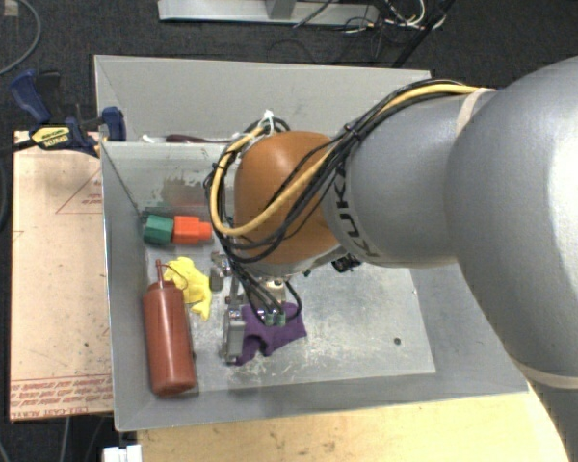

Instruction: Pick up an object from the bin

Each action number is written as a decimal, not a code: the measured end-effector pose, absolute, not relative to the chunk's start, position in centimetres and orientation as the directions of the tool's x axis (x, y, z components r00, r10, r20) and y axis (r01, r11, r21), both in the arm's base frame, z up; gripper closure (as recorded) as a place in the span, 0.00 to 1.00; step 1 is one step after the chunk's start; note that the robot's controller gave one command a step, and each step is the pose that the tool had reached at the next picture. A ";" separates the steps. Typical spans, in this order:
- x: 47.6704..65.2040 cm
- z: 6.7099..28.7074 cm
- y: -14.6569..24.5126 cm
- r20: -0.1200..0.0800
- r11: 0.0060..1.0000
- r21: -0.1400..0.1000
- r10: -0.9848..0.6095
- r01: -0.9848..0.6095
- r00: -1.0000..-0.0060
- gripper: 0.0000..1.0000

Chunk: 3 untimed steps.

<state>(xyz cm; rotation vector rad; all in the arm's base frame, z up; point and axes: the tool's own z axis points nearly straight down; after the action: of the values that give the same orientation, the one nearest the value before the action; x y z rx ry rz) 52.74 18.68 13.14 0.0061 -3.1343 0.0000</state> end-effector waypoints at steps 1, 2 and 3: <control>52.9 13.6 18.6 0.001 1.000 0.001 -0.001 -0.001 -1.000 0.00; 53.3 10.2 15.3 -0.001 0.998 0.003 -0.068 -0.068 -0.998 0.00; 53.1 7.0 13.0 0.001 0.992 0.003 0.125 0.125 -0.992 1.00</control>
Offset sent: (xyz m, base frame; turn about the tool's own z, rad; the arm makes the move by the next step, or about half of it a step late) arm 0.0076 -0.0660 -0.0614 -0.1130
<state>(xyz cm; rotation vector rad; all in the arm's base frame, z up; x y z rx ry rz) 53.05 13.05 7.02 -0.1963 -3.1347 -0.0045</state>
